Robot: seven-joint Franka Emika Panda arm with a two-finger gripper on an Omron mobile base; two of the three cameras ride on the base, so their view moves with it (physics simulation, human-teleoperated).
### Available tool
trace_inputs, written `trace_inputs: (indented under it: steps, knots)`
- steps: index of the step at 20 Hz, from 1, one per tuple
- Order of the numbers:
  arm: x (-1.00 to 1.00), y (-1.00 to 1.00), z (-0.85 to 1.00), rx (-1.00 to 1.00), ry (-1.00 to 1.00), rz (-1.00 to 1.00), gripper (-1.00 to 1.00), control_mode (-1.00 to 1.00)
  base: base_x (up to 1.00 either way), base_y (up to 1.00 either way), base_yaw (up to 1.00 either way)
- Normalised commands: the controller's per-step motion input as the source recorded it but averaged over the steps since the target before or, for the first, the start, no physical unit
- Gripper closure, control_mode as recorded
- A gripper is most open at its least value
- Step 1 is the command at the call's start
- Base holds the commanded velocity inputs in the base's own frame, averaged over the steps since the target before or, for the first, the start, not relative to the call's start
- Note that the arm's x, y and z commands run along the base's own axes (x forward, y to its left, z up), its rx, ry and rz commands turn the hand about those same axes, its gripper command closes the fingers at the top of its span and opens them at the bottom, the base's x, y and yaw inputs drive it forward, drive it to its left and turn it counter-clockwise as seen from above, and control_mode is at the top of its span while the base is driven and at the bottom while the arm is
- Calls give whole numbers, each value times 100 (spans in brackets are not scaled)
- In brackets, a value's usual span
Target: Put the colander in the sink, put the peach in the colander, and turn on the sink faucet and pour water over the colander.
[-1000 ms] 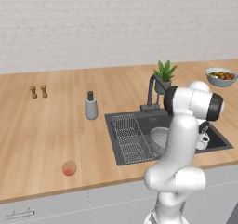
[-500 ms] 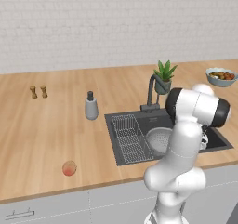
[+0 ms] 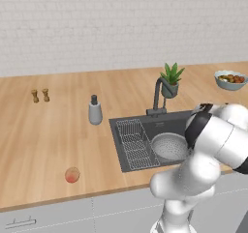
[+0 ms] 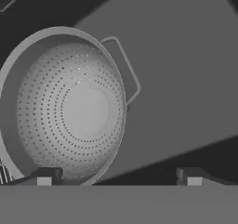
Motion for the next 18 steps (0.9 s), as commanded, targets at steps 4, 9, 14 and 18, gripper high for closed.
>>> trace_inputs:
  steps: [4,9,14,18]
  knots:
    - [-63,0,100,0,-20,0,-100,-100,0,0,0]
    - [-62,32,100,0,-15,0,-100,-100,0,0,0]
    - [-44,92,95,-1,-2,7,-100,-100,0,0,0]
    - [-11,100,64,-7,1,13,-100,-100,0,0,0]
